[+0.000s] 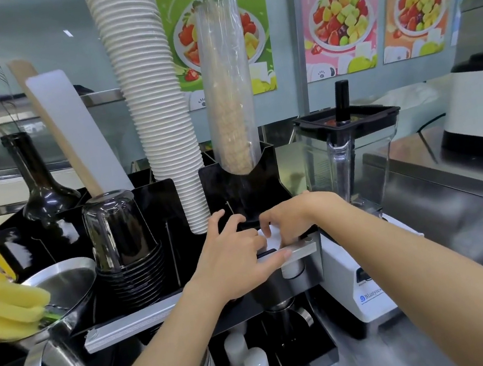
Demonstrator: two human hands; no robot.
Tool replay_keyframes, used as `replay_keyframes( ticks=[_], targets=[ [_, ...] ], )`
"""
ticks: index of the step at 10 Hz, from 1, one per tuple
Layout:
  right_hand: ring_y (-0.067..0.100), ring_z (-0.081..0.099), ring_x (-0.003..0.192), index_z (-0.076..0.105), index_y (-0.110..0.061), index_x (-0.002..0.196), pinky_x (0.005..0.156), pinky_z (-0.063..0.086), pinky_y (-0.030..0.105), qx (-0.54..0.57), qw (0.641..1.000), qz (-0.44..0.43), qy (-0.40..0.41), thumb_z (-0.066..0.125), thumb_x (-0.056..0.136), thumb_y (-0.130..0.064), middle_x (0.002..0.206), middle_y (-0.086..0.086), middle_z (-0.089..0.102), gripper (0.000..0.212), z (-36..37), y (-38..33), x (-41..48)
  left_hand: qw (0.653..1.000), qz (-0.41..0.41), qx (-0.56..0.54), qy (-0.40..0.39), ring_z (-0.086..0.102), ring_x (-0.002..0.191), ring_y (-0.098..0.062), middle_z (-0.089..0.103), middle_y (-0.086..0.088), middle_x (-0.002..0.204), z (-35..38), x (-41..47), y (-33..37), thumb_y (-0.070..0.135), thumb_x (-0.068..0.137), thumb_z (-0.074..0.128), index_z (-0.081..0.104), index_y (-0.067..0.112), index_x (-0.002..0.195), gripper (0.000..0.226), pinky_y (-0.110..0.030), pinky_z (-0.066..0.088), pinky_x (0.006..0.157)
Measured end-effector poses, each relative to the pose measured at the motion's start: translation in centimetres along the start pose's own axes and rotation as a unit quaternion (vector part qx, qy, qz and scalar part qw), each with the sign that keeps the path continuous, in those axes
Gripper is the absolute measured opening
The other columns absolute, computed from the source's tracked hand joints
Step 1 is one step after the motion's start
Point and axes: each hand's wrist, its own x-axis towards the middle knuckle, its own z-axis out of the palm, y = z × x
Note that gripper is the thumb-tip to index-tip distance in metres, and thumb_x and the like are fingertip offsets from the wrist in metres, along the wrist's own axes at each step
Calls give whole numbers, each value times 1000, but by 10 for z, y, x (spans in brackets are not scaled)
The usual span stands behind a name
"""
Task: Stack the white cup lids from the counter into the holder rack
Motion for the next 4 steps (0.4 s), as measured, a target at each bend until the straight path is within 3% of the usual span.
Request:
replay_keyframes(
  ticks=[1,2,3,4],
  targets=[
    [21,46,87,46,-29,121,72,33,31,19,1000,3,-6,59,78,-15,87,-6,47,47,0,1,1,1000,-5,-15,-14,31,131,-15,66,10,96,-1,0,1,67,84,28,68,20,95,63,-38,-5,112],
    [20,49,91,49,-24,121,75,40,30,41,999,-6,-24,62,80,-26,98,-3,52,44,-4,-4,-6,999,-11,-14,-39,30,132,-15,66,8,104,-6,-2,3,67,85,28,67,19,101,64,-40,-1,114],
    [20,49,106,51,-22,125,83,34,30,32,999,-11,-9,60,85,-36,122,-2,52,44,-13,-5,-21,998,-5,3,-58,24,138,-14,58,7,126,-13,-8,2,67,85,29,61,22,115,63,-41,-3,116],
    [20,46,123,44,-27,133,96,33,39,69,988,-19,136,60,84,-45,138,-4,48,55,-25,2,-44,1000,-24,1,-20,25,138,-12,44,6,144,-31,-15,-5,67,83,35,50,28,128,62,-38,6,116]
  ],
)
